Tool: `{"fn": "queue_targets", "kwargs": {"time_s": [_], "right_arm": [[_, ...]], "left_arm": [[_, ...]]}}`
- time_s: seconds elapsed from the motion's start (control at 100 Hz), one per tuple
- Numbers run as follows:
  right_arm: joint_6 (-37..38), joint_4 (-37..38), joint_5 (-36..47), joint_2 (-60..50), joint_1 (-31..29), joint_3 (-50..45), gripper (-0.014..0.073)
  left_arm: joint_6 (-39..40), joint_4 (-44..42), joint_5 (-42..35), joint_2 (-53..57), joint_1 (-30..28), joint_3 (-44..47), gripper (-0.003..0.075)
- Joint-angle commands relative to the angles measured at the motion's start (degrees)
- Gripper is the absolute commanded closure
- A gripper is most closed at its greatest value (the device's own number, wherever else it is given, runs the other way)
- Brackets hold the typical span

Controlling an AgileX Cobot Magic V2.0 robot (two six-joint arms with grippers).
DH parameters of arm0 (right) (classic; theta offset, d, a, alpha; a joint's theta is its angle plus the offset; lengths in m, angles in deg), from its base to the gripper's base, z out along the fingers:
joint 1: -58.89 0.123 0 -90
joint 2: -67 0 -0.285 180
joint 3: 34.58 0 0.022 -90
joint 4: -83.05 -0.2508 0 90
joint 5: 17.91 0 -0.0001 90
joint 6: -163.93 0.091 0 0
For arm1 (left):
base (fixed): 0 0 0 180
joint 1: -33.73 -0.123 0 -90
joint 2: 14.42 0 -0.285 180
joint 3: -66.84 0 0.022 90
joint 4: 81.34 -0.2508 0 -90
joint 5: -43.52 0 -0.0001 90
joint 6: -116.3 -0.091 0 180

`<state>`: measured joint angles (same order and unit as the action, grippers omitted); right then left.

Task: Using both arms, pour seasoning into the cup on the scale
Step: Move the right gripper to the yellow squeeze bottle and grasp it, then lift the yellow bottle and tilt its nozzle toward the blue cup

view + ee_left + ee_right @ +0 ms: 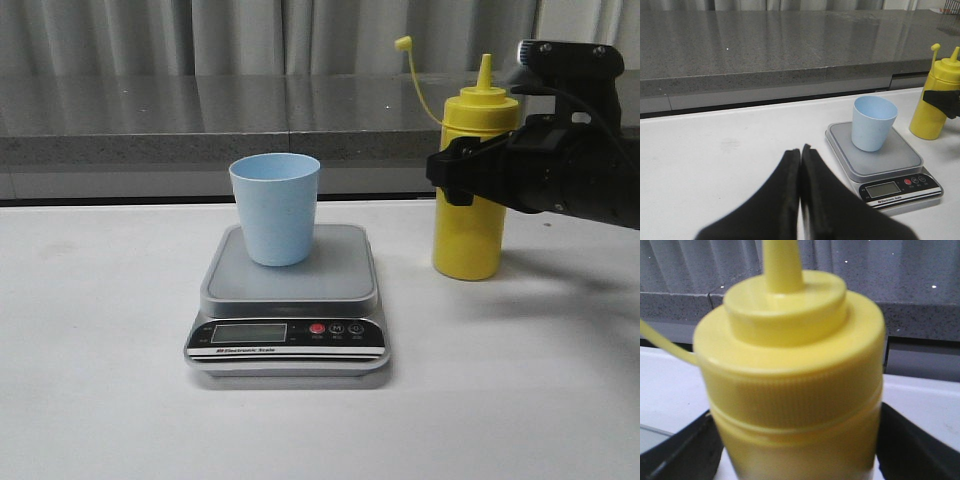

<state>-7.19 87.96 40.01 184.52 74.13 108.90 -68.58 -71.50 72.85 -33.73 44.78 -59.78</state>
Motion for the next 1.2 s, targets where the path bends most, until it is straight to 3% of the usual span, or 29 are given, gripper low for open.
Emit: {"fn": "queue_targets", "kwargs": {"time_s": [0.0, 0.29, 0.57, 0.69, 0.98, 1.19], "right_arm": [[0.14, -0.14, 4.20, -1.48, 0.13, 2.43, 0.0004], [0.14, -0.19, 3.62, -0.44, 0.13, 4.41, 0.0036], [0.14, -0.19, 1.56, -0.50, 0.13, 4.41, 0.0526], [0.14, -0.19, 1.45, -0.84, 0.13, 4.41, 0.0669], [-2.99, 7.33, -9.64, -7.96, 0.13, 4.87, 0.0655], [-3.29, 26.83, -20.64, -14.09, 0.13, 8.95, 0.0655]], "left_arm": [[0.50, 0.66, -4.11, -0.55, -0.04, -1.40, 0.0741], [0.50, 0.66, -4.11, -0.55, -0.04, -1.40, 0.0741], [0.50, 0.66, -4.11, -0.55, -0.04, -1.40, 0.0741], [0.50, 0.66, -4.11, -0.55, -0.04, -1.40, 0.0741], [0.50, 0.66, -4.11, -0.55, -0.04, -1.40, 0.0741], [0.50, 0.66, -4.11, -0.55, -0.04, -1.40, 0.0741]]}}
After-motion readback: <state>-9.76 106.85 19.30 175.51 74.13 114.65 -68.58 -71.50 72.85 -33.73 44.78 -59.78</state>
